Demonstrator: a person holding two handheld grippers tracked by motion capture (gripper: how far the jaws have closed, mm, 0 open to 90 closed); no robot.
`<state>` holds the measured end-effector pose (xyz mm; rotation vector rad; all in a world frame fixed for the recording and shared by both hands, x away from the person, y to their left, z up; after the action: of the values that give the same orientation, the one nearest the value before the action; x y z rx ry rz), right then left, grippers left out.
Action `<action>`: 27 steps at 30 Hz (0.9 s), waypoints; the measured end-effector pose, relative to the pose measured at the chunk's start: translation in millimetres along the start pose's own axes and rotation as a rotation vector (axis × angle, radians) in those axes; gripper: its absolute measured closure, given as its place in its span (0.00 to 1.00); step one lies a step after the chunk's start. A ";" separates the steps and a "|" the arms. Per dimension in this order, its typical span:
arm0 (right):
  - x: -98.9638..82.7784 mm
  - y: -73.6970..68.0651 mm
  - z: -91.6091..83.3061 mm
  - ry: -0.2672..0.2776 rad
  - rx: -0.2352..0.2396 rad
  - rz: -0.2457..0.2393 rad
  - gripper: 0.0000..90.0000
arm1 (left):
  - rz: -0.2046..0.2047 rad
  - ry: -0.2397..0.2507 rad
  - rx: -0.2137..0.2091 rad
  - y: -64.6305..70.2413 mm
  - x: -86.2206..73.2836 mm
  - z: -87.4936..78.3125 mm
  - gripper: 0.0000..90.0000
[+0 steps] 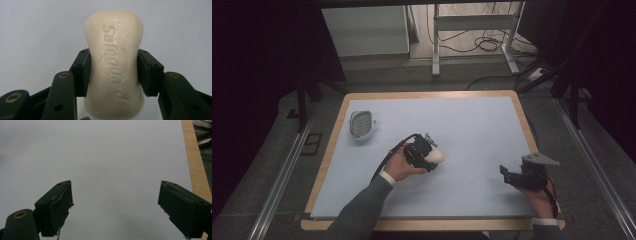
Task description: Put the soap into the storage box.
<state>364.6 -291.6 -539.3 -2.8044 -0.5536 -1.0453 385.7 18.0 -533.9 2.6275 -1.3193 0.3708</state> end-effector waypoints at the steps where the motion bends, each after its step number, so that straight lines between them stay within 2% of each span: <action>1: 0.0 -0.1 0.0 0.000 0.000 -0.001 0.14 | -0.005 -0.001 0.007 -2.4 -0.1 -1.4 0.55; 7: -0.5 0.1 1.3 -0.003 0.000 -0.001 0.14 | -0.042 0.039 0.014 -13.8 0.3 -14.1 0.55; 15: -1.1 0.4 2.2 -0.008 -0.005 0.003 0.14 | -0.067 0.056 0.029 -26.1 -1.2 -28.6 0.55; 20: -1.4 0.5 3.6 -0.010 -0.005 0.002 0.14 | -0.106 0.047 0.034 -36.6 -6.0 -30.8 0.55; 27: -2.0 2.1 3.5 -0.011 -0.007 0.006 0.14 | -0.128 0.047 0.033 -46.0 -9.0 -31.3 0.55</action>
<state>366.1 -293.4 -543.2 -2.8172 -0.5441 -1.0339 413.1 60.4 -508.9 2.6960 -1.1329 0.4352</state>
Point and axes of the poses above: each handheld gripper's, and its own axes: z roughly forward along the jaws, x roughly out of its top, y roughly to its right, the point moved 7 cm from there along z, roughly forward along the jaws, and after that the axes turned 13 degrees about -y, right-handed, at the moved point
